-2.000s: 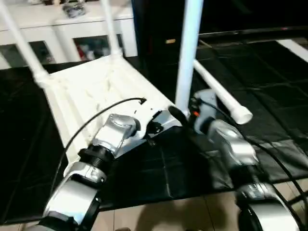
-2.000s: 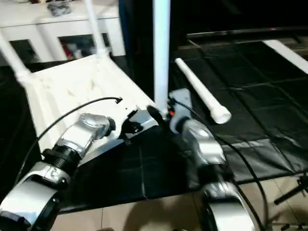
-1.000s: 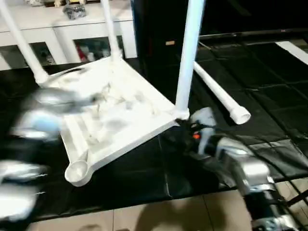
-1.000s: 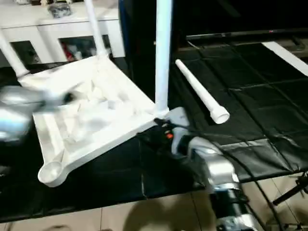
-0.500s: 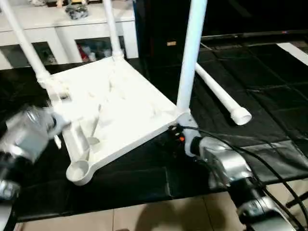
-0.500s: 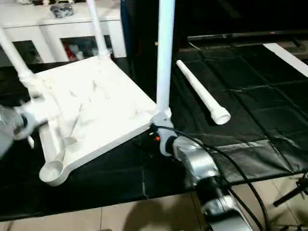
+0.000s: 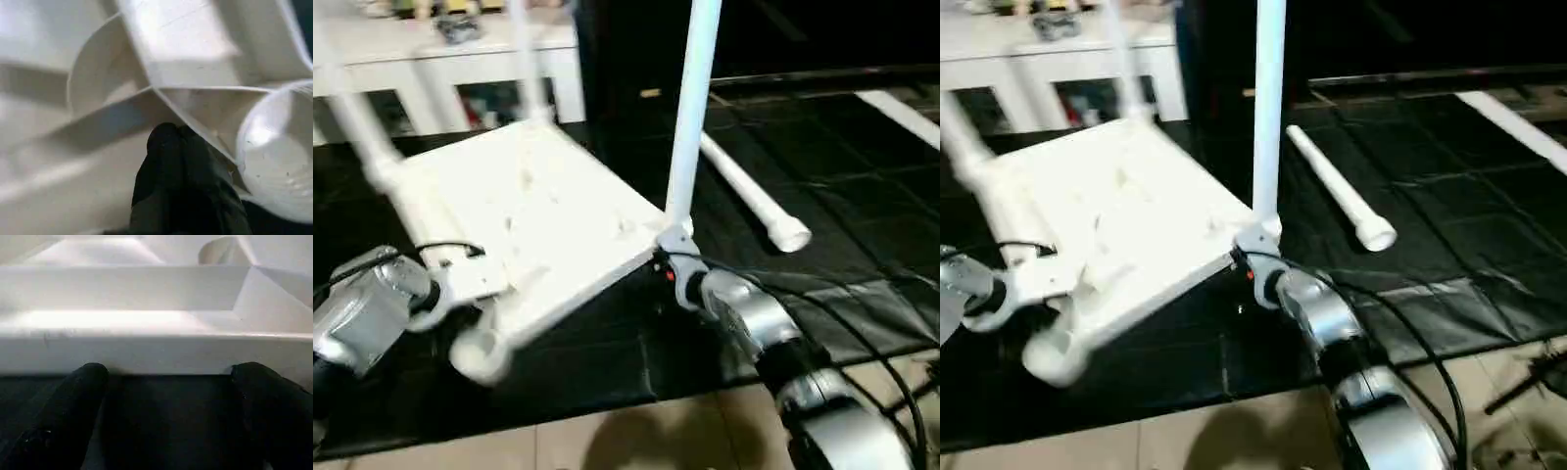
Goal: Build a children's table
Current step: Rotate table base
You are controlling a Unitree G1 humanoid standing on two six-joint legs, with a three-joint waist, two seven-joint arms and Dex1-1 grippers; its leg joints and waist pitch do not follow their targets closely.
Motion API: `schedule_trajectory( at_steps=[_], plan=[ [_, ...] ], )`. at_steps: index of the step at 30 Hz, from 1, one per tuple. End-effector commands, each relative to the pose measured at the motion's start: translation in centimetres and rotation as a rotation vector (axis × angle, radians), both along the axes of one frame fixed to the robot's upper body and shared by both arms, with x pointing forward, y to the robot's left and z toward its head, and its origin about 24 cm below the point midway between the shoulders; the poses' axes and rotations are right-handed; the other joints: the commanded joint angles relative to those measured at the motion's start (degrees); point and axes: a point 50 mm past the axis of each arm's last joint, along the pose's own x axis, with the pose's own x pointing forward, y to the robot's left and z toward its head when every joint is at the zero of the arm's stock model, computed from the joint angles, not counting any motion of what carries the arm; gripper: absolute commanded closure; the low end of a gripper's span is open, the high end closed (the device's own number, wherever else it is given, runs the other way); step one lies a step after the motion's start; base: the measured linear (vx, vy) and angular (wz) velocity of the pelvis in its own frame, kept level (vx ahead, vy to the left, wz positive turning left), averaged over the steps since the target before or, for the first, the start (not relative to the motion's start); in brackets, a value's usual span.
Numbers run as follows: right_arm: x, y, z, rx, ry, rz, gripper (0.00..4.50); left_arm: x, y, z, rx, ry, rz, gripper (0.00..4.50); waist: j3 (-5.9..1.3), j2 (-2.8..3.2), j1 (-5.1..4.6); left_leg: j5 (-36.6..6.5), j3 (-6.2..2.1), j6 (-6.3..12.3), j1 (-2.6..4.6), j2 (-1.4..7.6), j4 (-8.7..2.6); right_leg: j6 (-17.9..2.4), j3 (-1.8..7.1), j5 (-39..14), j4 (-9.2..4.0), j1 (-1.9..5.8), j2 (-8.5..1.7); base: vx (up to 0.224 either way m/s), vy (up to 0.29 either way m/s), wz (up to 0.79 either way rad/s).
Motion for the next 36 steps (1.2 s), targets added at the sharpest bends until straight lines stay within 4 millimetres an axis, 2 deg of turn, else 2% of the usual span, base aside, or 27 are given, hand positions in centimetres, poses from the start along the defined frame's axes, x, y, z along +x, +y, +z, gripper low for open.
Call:
schedule_trajectory(
  at_steps=[1, 2, 4, 5, 7, 8, 11, 14, 15, 16, 17, 19, 22, 23, 24, 27, 30, 31, 35, 36],
  plan=[
    [0.7, 1.0, 1.2, 0.021, -0.052, 0.01, 0.0, -0.7, -2.2, 0.2, -0.118, 0.059, -0.08, 4.48, -3.68, 0.33, 0.03, -13.6, -1.38, -0.42, -0.06, 2.53, -4.66, -9.4, 4.56, -17.9, -3.73, 3.46, -4.63, 0.0, 0.0, 0.0],
    [0.8, 1.4, 1.3, 0.019, -0.057, 0.016, 0.0, -0.9, -3.4, 0.4, -0.181, 0.074, -0.115, 4.48, -3.69, 0.41, -0.19, -12.0, -1.26, -0.14, -0.23, 2.47, -4.58, -10.3, 4.56, -16.4, -3.54, 3.62, -4.69, 0.0, 0.0, 0.0],
    [0.9, 1.5, 1.3, 0.019, -0.06, 0.017, 0.0, -0.8, -4.0, 0.5, -0.208, 0.072, -0.129, 4.48, -3.76, 0.29, -0.31, -11.3, -1.18, 0.12, -0.28, 2.37, -4.45, -10.6, 4.58, -15.9, -3.55, 3.76, -4.66, 0.0, 0.0, 0.0],
    [1.0, 1.8, 1.4, 0.025, -0.064, 0.021, 0.0, -0.7, -4.9, 0.5, -0.244, 0.06, -0.143, 4.48, -3.71, 0.15, -0.51, -10.7, -1.11, 0.53, -0.51, 2.28, -4.39, -10.8, 4.53, -15.5, -3.5, 3.85, -4.58, 0.0, 0.0, 0.0],
    [1.1, 2.0, 1.4, 0.031, -0.066, 0.026, 0.0, -0.6, -5.9, 0.5, -0.285, 0.061, -0.162, 4.48, -3.74, 0.18, -0.63, -10.0, -1.04, 0.94, -0.55, 2.26, -4.27, -10.5, 4.47, -16.0, -3.64, 3.96, -4.58, 0.0, 0.0, 0.0],
    [1.1, 2.2, 1.5, 0.034, -0.069, 0.031, 0.0, -0.2, -6.7, 0.4, -0.3, 0.032, -0.181, 4.48, -3.77, 0.43, -0.68, -9.9, -1.03, 1.14, -0.49, 2.22, -4.21, -10.6, 4.44, -16.2, -3.65, 3.96, -4.53, 0.0, 0.0, 0.0],
    [1.1, 2.3, 1.5, 0.036, -0.072, 0.034, 0.0, 0.0, -7.5, 0.1, -0.293, 0.022, -0.208, 4.48, -3.72, 0.23, -0.81, -11.0, -1.02, 1.34, -0.42, 2.26, -4.25, -10.0, 4.35, -17.3, -3.88, 3.97, -4.35, 0.0, 0.0, 0.0],
    [1.2, 2.2, 1.5, 0.038, -0.072, 0.037, 0.0, 0.4, -8.7, -0.1, -0.325, 0.01, -0.204, 4.48, -3.83, 0.39, -0.81, -10.9, -0.93, 1.3, -0.27, 2.24, -4.06, -9.9, 4.31, -17.6, -4.01, 3.83, -4.36, 0.0, 0.0, 0.0],
    [1.2, 2.2, 1.5, 0.038, -0.073, 0.035, 0.0, 0.9, -9.2, -0.2, -0.33, -0.025, -0.192, 4.48, -3.72, 0.69, -0.75, -11.4, -0.84, 1.3, -0.1, 2.18, -4.07, -9.9, 4.24, -17.7, -4.23, 3.62, -4.07, 0.0, 0.0, 0.0],
    [1.2, 2.1, 1.5, 0.038, -0.075, 0.033, 0.0, 1.3, -9.6, -0.3, -0.331, -0.049, -0.184, 4.48, -3.86, 0.6, -0.64, -11.2, -0.91, 1.22, -0.11, 2.26, -4.08, -10.0, 4.26, -17.2, -4.04, 3.81, -4.16, 0.0, 0.0, 0.0],
    [1.3, 2.1, 1.4, 0.038, -0.076, 0.031, 0.0, 1.8, -9.9, -0.4, -0.328, -0.088, -0.169, 4.48, -3.84, 0.8, -0.52, -11.3, -1.01, 1.25, -0.17, 2.28, -4.13, -10.0, 4.21, -16.9, -3.97, 3.86, -4.17, 0.0, 0.0, 0.0],
    [1.4, 1.9, 1.6, 0.034, -0.091, 0.018, 0.0, 3.3, -10.5, -0.6, -0.316, -0.199, -0.118, 4.48, -3.82, 0.59, -0.63, -11.9, -0.86, 1.53, -0.26, 1.92, -3.97, -9.2, 4.07, -18.0, -4.45, 3.89, -3.95, 0.0, 0.0, 0.0],
    [1.8, 1.1, 1.9, 0.027, -0.105, -0.007, 0.0, 5.2, -10.9, -0.5, -0.316, -0.313, -0.034, 4.48, -3.94, 0.54, -0.49, -11.8, -0.93, 1.74, -0.2, 1.86, -3.89, -8.0, 3.87, -19.2, -4.64, 3.92, -3.96, 0.0, 0.0, 0.0],
    [2.0, 0.6, 2.1, 0.021, -0.117, -0.022, 0.0, 5.6, -11.2, -0.3, -0.327, -0.329, -0.018, 4.48, -4.03, 0.47, -0.36, -11.2, -1.02, 1.87, -0.41, 1.89, -3.87, -7.9, 3.82, -18.9, -4.49, 4.09, -4.09, 0.0, 0.0, 0.0],
    [2.1, 0.4, 2.2, 0.017, -0.124, -0.031, 0.0, 5.7, -11.3, -0.2, -0.335, -0.334, -0.012, 4.48, -4.16, 0.59, -0.32, -10.7, -0.91, 2.12, -0.26, 1.92, -3.77, -8.0, 3.85, -18.1, -4.59, 3.93, -4.03, 0.0, 0.0, 0.0],
    [2.7, -0.9, 3.0, 0.017, -0.152, -0.072, 0.0, 6.0, -11.7, 0.3, -0.374, -0.35, 0.008, 4.48, -4.45, 0.69, -0.07, -7.9, -1.01, 3.09, -0.59, 2.24, -3.69, -10.3, 3.96, -12.4, -3.67, 4.05, -4.14, 0.0, 0.0, 0.0],
    [3.2, -1.9, 3.7, 0.023, -0.173, -0.107, 0.0, 6.5, -11.7, 0.7, -0.396, -0.39, 0.03, 4.48, -4.55, 0.57, 0.2, -6.9, -0.85, 3.82, -0.65, 2.16, -3.5, -10.9, 3.97, -10.9, -3.6, 4.09, -4.14, 0.0, 0.0, 0.0],
    [3.6, -2.6, 4.2, 0.022, -0.188, -0.129, 0.0, 6.8, -11.5, 0.9, -0.4, -0.429, 0.046, 4.48, -4.59, 0.76, 0.45, -6.3, -0.86, 4.17, -0.7, 2.13, -3.45, -11.0, 3.97, -10.3, -3.5, 4.07, -4.16, 0.0, 0.0, 0.0],
    [5.1, -5.8, 6.3, -0.011, -0.238, -0.24, 0.0, 7.7, -10.9, 2.6, -0.475, -0.547, 0.091, 4.48, -4.55, 0.83, 0.81, -7.7, -0.86, 3.81, -0.68, 2.14, -3.37, -10.9, 3.74, -10.8, -3.45, 3.88, -3.89, 0.0, 0.0, 0.0],
    [5.3, -6.2, 6.6, -0.021, -0.242, -0.259, 0.0, 7.6, -11.0, 2.9, -0.497, -0.553, 0.087, 4.48, -4.41, 1.07, 1.04, -8.6, -0.82, 3.39, -0.55, 2.11, -3.32, -10.8, 3.69, -12.3, -3.64, 3.79, -4.05, 0.0, 0.0, 0.0]
  ],
)
